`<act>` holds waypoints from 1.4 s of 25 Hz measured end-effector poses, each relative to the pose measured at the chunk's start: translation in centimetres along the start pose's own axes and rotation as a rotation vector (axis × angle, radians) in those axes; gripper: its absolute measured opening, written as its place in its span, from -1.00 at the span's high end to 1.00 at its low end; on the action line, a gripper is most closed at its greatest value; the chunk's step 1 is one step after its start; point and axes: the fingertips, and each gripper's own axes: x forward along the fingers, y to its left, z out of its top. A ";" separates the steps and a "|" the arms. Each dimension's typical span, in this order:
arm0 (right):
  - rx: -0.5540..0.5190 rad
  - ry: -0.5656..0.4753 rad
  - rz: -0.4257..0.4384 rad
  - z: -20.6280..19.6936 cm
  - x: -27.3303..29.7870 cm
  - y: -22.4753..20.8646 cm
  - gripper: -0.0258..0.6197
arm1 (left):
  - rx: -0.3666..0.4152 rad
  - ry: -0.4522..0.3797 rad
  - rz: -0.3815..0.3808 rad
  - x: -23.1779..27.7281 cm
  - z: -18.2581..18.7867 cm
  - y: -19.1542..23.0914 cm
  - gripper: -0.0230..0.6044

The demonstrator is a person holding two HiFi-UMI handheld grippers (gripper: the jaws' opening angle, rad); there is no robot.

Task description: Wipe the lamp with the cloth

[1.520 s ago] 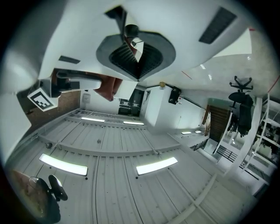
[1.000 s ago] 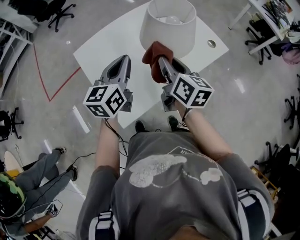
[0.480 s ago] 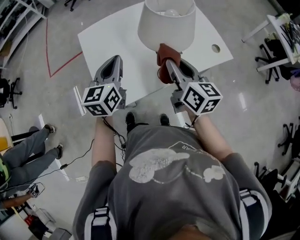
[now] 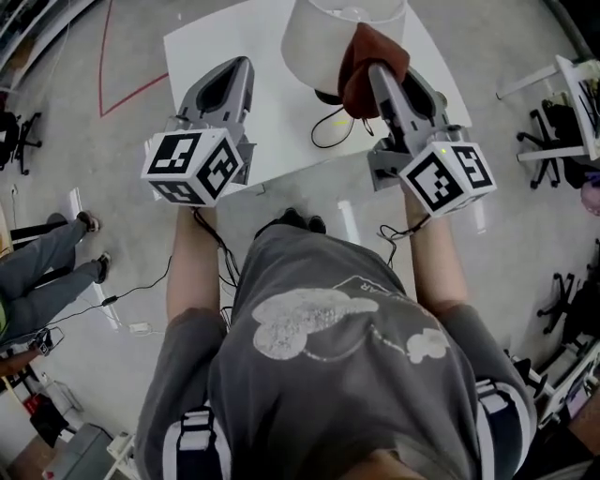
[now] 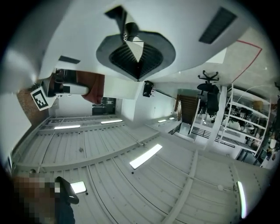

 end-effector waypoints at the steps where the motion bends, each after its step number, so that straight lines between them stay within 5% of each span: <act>1: -0.002 -0.009 0.006 0.5 0.4 0.2 0.65 | -0.001 -0.008 -0.013 0.1 0.6 -0.1 0.90; 15: 0.007 0.012 -0.007 -0.7 0.4 -0.6 0.65 | -0.092 0.057 -0.086 2.3 -2.2 1.1 0.90; 35: 0.063 0.380 0.277 -9.7 -1.9 -8.5 0.65 | -0.119 -0.013 0.300 0.7 -2.5 -2.8 0.90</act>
